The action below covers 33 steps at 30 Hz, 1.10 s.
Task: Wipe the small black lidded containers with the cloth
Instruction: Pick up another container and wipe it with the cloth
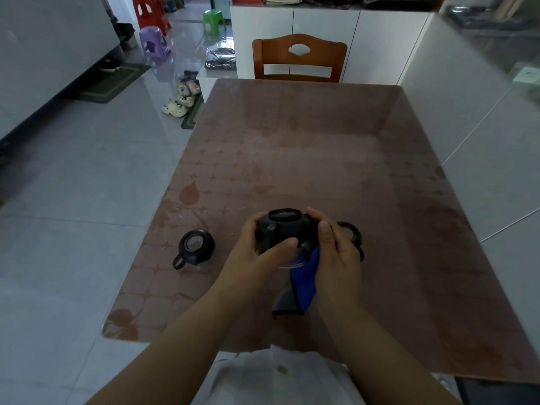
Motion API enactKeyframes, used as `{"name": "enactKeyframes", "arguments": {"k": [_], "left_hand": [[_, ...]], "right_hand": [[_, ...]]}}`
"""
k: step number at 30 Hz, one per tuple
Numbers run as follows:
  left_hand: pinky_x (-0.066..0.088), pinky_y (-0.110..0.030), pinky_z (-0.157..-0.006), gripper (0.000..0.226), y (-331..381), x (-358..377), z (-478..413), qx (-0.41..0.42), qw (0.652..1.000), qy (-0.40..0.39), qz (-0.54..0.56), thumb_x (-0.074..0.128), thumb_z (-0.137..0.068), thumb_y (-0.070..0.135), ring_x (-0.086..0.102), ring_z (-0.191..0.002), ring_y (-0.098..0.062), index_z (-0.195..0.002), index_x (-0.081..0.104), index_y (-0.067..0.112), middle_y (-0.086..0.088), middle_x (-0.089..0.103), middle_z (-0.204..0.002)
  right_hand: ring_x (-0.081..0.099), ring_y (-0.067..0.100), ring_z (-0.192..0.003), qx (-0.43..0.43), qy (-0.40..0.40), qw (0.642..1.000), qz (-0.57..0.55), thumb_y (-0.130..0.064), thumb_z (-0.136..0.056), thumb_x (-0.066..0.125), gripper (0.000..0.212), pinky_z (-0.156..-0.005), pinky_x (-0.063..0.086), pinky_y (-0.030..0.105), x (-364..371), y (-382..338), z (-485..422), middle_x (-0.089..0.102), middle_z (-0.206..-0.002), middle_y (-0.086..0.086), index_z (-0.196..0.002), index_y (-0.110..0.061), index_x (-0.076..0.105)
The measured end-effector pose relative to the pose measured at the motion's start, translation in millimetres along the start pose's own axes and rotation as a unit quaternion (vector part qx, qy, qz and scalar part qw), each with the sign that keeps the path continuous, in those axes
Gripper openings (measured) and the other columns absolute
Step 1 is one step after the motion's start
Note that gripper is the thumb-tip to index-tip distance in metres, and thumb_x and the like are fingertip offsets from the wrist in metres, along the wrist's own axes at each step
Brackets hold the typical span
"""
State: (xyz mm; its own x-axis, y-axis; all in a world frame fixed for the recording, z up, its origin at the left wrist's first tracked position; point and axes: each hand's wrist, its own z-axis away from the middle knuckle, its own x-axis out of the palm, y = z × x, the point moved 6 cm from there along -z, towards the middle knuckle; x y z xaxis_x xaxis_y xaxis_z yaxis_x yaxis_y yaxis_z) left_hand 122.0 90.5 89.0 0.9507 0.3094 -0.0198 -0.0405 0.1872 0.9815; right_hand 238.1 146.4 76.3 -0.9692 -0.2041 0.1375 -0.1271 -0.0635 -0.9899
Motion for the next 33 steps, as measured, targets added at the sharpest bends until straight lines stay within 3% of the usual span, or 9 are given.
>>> {"name": "enactKeyframes", "arguments": {"k": [4, 10, 12, 15, 18, 22, 25, 29, 33], "left_hand": [[0.047, -0.003, -0.063, 0.053, -2.0, -6.1, -1.0, -0.003, 1.000, 0.010, 0.005, 0.070, -0.057, 0.039, 0.060, -0.080, 0.019, -0.103, 0.045, 0.038, 0.017, 0.057, -0.107], [0.053, -0.029, -0.092, 0.072, -6.7, -13.4, -4.7, 0.042, 0.989, -0.042, -0.133, 0.083, -0.060, 0.047, 0.058, -0.111, -0.005, -0.119, 0.045, 0.031, 0.013, 0.058, -0.118], [0.054, -0.030, -0.090, 0.069, -5.4, -10.7, -4.0, 0.048, 0.988, -0.058, -0.135, 0.078, -0.059, 0.045, 0.060, -0.108, -0.006, -0.118, 0.046, 0.032, 0.013, 0.059, -0.116], [0.054, -0.018, -0.078, 0.061, -1.9, -8.8, -4.0, 0.041, 0.994, -0.068, -0.081, 0.085, -0.063, 0.034, 0.064, -0.099, -0.002, -0.112, 0.049, 0.033, 0.010, 0.062, -0.111], [0.054, -0.016, -0.072, 0.059, -5.2, -6.3, -1.9, 0.015, 0.996, -0.090, -0.008, 0.085, -0.061, 0.031, 0.068, -0.094, -0.005, -0.111, 0.053, 0.028, 0.007, 0.068, -0.104], [0.056, -0.028, -0.080, 0.061, -16.2, -1.8, -0.2, -0.007, 0.993, -0.107, 0.044, 0.077, -0.058, 0.032, 0.068, -0.100, -0.016, -0.115, 0.055, 0.021, 0.005, 0.070, -0.107], [0.057, -0.034, -0.085, 0.064, -16.5, 1.1, -1.3, -0.007, 0.991, -0.123, 0.055, 0.078, -0.057, 0.031, 0.066, -0.104, -0.018, -0.117, 0.055, 0.022, -0.001, 0.066, -0.114], [0.056, -0.026, -0.081, 0.066, -15.0, 1.8, -0.3, 0.004, 0.989, -0.138, 0.046, 0.077, -0.059, 0.027, 0.067, -0.102, -0.013, -0.119, 0.052, 0.022, 0.002, 0.063, -0.115], [0.053, -0.020, -0.080, 0.058, -12.5, -2.5, -0.4, 0.012, 0.988, -0.135, 0.075, 0.076, -0.067, 0.013, 0.066, -0.104, -0.012, -0.119, 0.050, 0.019, 0.007, 0.067, -0.112]], "right_hand": [[0.060, 0.001, -0.107, -0.011, -0.042, 0.999, 0.026, -0.043, -0.080, 0.047, 0.024, -0.094, 0.051, 0.026, 2.3, -4.0, -0.5, 0.063, -0.118, -0.007, -0.097, -0.043, 0.063], [0.061, 0.006, -0.083, -0.054, -0.023, 0.997, 0.042, -0.035, -0.086, 0.054, 0.011, -0.070, 0.051, 0.013, -11.2, -23.8, -19.5, 0.055, -0.098, -0.006, -0.095, -0.035, 0.049], [0.061, 0.002, -0.079, -0.093, -0.095, 0.986, 0.098, -0.043, -0.089, 0.051, 0.010, -0.067, 0.051, 0.014, 3.7, -31.9, -18.4, 0.059, -0.093, -0.010, -0.091, -0.033, 0.051], [0.063, 0.003, -0.098, -0.128, -0.159, 0.973, 0.110, -0.054, -0.090, 0.042, 0.029, -0.082, 0.051, 0.020, 19.0, -27.1, -9.0, 0.065, -0.103, -0.017, -0.097, -0.035, 0.063], [0.064, 0.010, -0.104, -0.152, -0.110, 0.980, 0.071, -0.058, -0.087, 0.044, 0.035, -0.086, 0.054, 0.029, 12.7, -20.5, -3.0, 0.069, -0.107, -0.016, -0.094, -0.036, 0.071], [0.069, 0.012, -0.089, -0.143, -0.041, 0.989, 0.015, -0.051, -0.086, 0.050, 0.031, -0.076, 0.056, 0.026, 5.3, -19.1, 1.5, 0.073, -0.090, -0.013, -0.075, -0.033, 0.072], [0.068, 0.015, -0.075, -0.108, 0.010, 0.994, -0.020, -0.040, -0.089, 0.047, 0.040, -0.074, 0.057, 0.032, 0.7, -13.7, -2.0, 0.072, -0.074, -0.009, -0.057, -0.028, 0.067], [0.060, 0.009, -0.055, -0.064, 0.052, 0.995, -0.048, -0.022, -0.098, 0.042, 0.061, -0.062, 0.054, 0.026, -5.3, -12.1, -10.4, 0.066, -0.057, -0.007, -0.040, -0.027, 0.059], [0.062, 0.012, -0.055, 0.010, 0.089, 0.990, -0.111, -0.041, -0.092, 0.041, 0.059, -0.062, 0.053, 0.029, -17.6, -2.2, -19.7, 0.067, -0.058, -0.005, -0.039, -0.021, 0.056]]}}
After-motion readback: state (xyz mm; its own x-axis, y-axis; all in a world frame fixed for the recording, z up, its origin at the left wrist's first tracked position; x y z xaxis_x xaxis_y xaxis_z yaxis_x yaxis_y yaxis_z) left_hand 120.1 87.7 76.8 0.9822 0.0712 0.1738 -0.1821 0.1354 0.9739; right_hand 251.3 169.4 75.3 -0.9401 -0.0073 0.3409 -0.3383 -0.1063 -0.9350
